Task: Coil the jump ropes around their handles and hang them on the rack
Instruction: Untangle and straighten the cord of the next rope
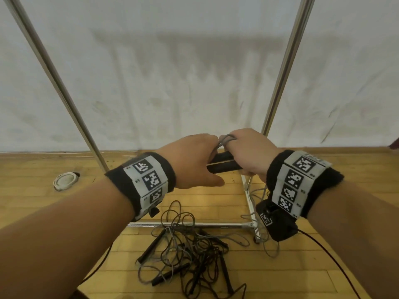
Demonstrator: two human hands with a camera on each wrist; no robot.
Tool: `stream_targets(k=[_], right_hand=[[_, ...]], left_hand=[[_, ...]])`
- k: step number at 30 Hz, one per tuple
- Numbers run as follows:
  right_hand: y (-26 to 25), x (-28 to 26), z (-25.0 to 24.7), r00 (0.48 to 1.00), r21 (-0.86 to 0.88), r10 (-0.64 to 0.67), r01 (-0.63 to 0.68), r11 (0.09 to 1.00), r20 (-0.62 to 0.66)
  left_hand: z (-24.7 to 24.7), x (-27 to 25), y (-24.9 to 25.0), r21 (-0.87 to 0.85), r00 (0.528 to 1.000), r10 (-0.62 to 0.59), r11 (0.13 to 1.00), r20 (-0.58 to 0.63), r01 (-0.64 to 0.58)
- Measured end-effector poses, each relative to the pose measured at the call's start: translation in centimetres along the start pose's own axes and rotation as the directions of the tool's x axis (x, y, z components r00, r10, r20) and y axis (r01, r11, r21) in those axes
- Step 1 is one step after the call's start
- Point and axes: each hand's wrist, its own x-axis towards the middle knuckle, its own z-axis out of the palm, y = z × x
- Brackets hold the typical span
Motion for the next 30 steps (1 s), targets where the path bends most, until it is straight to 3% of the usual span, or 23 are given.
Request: stream_targets(k=[3, 6, 9, 13, 16, 18, 21, 24, 27, 30], right_hand=[[0.2, 0.1, 0.1, 0.998, 0.103, 0.014, -0.021, 0.994, 0.067], [0.2, 0.0, 0.3, 0.994, 0.214, 0.067, -0.084, 0.973, 0.089], [0.7, 0.2, 0.1, 0.994, -0.04, -0.04, 0.044, 0.998, 0.098], [2.1, 0.0, -2.0, 0.967, -0.425, -0.212, 0.253, 0.869, 0.143], [2.4, -0.2, -3.2, 0.934, -0.405, -0.288, 0.351, 0.844, 0.21], [2.4, -0.2, -3.7, 0.917, -0.341, -0.355, 0.398, 0.852, 0.182], [2.7, 0.2, -4.1, 0.913, -0.265, -0.402, 0.404, 0.875, 0.067], [3.6, 0.5, -3.3, 0.943, -0.17, -0.331, 0.329, 0.929, 0.015], [3.8, 0.5, -1.7, 0.967, -0.126, -0.248, 0.254, 0.959, 0.066], [3.1, 0.3, -0.9, 0.95, -0.215, -0.274, 0.301, 0.929, 0.148]], left_hand=[[0.7, 0.5, -0.1, 0.032, 0.998, -0.006, 0.999, -0.068, 0.008], [1.4, 0.3, -0.1, -0.018, 0.999, -0.027, 0.999, -0.045, 0.027], [1.6, 0.3, -0.3, 0.001, 1.0, -0.028, 1.0, 0.009, 0.028], [1.4, 0.4, -1.7, 0.098, 0.988, -0.076, 0.993, 0.138, 0.063], [1.6, 0.2, -2.8, 0.111, 0.972, -0.141, 0.986, 0.19, 0.121], [1.8, 0.2, -2.9, 0.104, 0.971, -0.137, 0.988, 0.198, 0.118], [1.8, 0.3, -2.5, 0.056, 0.99, -0.06, 0.997, 0.127, 0.053], [1.4, 0.6, -2.0, -0.066, 0.999, -0.028, 0.997, -0.022, 0.026], [1.1, 1.0, -2.0, -0.133, 0.983, -0.101, 0.988, -0.152, 0.081], [1.0, 1.6, -2.9, -0.1, 0.961, -0.237, 0.969, -0.139, 0.225]])
